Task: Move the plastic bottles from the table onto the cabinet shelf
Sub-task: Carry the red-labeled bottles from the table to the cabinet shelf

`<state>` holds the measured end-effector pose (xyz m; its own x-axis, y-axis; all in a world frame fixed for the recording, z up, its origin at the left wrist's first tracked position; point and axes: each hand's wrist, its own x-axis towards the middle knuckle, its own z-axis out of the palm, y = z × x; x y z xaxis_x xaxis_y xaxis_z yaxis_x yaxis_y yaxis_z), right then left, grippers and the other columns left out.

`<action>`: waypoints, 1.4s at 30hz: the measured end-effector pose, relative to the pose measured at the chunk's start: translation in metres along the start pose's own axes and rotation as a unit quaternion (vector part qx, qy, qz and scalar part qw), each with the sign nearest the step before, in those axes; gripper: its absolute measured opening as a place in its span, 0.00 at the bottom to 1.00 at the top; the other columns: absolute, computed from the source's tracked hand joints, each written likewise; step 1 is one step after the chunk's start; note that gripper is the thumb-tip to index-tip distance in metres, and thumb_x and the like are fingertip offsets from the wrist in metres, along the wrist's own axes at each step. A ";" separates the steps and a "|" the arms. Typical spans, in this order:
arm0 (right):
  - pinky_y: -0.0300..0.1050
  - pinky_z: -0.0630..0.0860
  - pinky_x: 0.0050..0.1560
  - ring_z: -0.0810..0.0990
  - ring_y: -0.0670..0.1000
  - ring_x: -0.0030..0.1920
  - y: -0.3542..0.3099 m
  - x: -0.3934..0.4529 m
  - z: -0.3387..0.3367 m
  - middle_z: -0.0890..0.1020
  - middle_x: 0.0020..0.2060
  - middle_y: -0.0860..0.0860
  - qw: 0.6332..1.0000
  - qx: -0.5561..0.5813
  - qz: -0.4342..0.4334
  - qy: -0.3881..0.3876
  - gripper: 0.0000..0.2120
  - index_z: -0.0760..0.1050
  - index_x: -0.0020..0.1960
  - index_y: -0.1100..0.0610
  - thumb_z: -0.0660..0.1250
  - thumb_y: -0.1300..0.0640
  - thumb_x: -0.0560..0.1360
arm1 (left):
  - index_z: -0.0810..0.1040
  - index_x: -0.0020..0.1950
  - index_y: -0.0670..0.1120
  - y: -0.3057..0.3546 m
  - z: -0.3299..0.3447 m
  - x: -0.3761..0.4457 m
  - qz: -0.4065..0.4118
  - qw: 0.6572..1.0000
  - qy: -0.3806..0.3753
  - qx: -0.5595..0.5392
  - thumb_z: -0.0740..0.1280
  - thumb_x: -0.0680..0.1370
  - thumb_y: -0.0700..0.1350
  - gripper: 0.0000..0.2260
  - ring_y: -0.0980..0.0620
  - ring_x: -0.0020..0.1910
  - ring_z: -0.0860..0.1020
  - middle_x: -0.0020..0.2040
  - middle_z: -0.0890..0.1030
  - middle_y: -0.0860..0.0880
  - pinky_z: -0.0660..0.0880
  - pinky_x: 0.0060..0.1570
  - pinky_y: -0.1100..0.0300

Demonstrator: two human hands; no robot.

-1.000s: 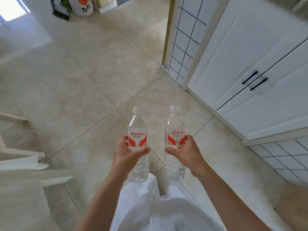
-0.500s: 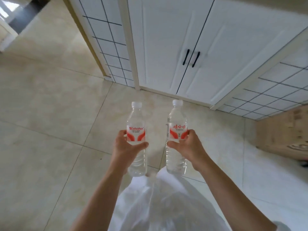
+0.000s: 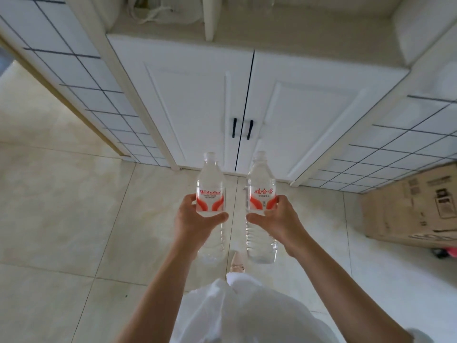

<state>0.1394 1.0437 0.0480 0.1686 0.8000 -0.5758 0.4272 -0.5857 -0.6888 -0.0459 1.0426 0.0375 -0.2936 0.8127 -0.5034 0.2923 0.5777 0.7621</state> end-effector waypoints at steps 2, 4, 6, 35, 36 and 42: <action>0.42 0.75 0.40 0.78 0.52 0.50 -0.014 0.020 -0.014 0.76 0.49 0.47 1.000 0.003 -0.008 0.009 0.27 0.66 0.53 0.54 0.78 0.50 0.63 | 0.72 0.55 0.49 0.021 0.011 0.015 0.018 1.000 -0.003 -0.001 0.82 0.61 0.43 0.28 0.59 0.42 0.76 0.43 0.76 0.56 0.73 0.46 0.58; 0.40 0.72 0.39 0.77 0.51 0.51 -0.028 0.040 -0.028 0.76 0.49 0.48 1.000 0.010 -0.007 0.019 0.27 0.67 0.54 0.54 0.78 0.51 0.63 | 0.71 0.54 0.49 0.045 0.022 0.032 0.027 1.000 -0.010 0.002 0.82 0.62 0.43 0.27 0.60 0.41 0.75 0.43 0.76 0.57 0.72 0.42 0.62; 0.43 0.75 0.43 0.78 0.51 0.51 -0.040 0.058 -0.038 0.76 0.48 0.47 0.999 0.023 -0.007 0.027 0.27 0.67 0.54 0.54 0.78 0.51 0.63 | 0.70 0.53 0.50 0.067 0.029 0.049 0.037 0.999 -0.019 0.006 0.82 0.62 0.44 0.27 0.61 0.41 0.74 0.43 0.75 0.57 0.70 0.39 0.64; 0.30 0.76 0.39 0.80 0.39 0.45 -0.274 0.234 -0.146 0.79 0.44 0.41 0.920 0.077 -0.256 0.287 0.30 0.69 0.57 0.52 0.80 0.54 0.61 | 0.75 0.60 0.50 0.342 0.061 0.250 0.337 0.940 0.008 -0.054 0.82 0.59 0.52 0.32 0.58 0.48 0.82 0.50 0.83 0.56 0.81 0.49 0.55; 0.32 0.77 0.40 0.81 0.40 0.46 -0.277 0.240 -0.148 0.79 0.45 0.41 0.915 0.089 -0.266 0.291 0.30 0.68 0.57 0.52 0.80 0.54 0.61 | 0.75 0.61 0.51 0.347 0.066 0.253 0.344 0.937 0.012 -0.066 0.82 0.59 0.53 0.33 0.58 0.49 0.82 0.50 0.83 0.55 0.81 0.49 0.54; 0.26 0.73 0.44 0.79 0.45 0.50 -0.277 0.277 -0.156 0.79 0.52 0.48 0.891 0.097 -0.311 0.317 0.35 0.67 0.62 0.56 0.80 0.53 0.61 | 0.73 0.62 0.54 0.360 0.092 0.272 0.370 0.925 0.042 -0.077 0.78 0.59 0.60 0.34 0.54 0.52 0.80 0.53 0.80 0.55 0.80 0.51 0.50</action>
<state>0.2060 1.4482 0.1480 0.4470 0.8540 0.2663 0.4621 0.0345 -0.8862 0.0637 1.4785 0.1375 -0.1360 0.9689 0.2069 0.3104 -0.1567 0.9376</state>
